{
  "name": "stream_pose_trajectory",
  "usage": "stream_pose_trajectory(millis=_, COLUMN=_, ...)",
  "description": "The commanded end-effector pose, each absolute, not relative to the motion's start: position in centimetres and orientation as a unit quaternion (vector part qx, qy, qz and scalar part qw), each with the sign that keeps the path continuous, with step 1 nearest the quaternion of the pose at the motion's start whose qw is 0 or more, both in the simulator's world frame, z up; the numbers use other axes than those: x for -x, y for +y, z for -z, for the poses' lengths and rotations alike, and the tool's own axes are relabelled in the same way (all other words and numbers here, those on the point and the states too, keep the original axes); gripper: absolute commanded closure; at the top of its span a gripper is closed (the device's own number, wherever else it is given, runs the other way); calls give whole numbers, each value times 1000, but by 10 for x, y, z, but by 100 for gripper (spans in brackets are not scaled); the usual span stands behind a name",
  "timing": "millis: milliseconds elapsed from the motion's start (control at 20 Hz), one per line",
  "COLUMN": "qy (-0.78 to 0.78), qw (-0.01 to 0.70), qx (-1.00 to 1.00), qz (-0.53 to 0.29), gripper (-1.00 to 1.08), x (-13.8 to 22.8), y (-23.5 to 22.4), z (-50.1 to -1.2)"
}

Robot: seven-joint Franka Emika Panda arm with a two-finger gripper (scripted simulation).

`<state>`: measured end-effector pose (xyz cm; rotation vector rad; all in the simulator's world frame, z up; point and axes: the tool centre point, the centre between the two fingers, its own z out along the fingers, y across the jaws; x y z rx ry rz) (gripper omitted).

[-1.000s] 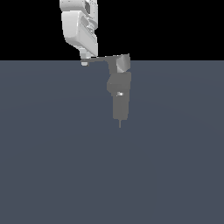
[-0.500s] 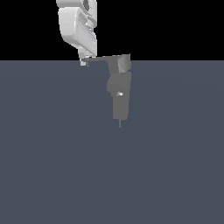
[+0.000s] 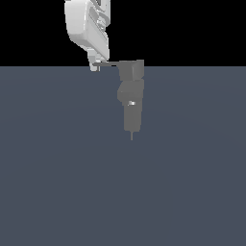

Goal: Turn on the faucet by rotating a designated handle.

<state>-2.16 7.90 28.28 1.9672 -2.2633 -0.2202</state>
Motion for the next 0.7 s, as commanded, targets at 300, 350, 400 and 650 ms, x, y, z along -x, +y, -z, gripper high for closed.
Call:
stream_pose_trajectory(millis=300, qy=-753, qw=67, qx=-650, qz=73, gripper=108, x=43, y=60, z=-289)
stream_pose_trajectory(millis=350, qy=-753, qw=67, qx=-650, qz=73, gripper=108, x=45, y=59, z=-289)
stream_pose_trajectory(millis=400, qy=-753, qw=67, qx=-650, qz=73, gripper=108, x=48, y=57, z=-290)
stream_pose_trajectory(millis=650, qy=-753, qw=67, qx=-651, qz=73, gripper=108, x=60, y=49, z=-293)
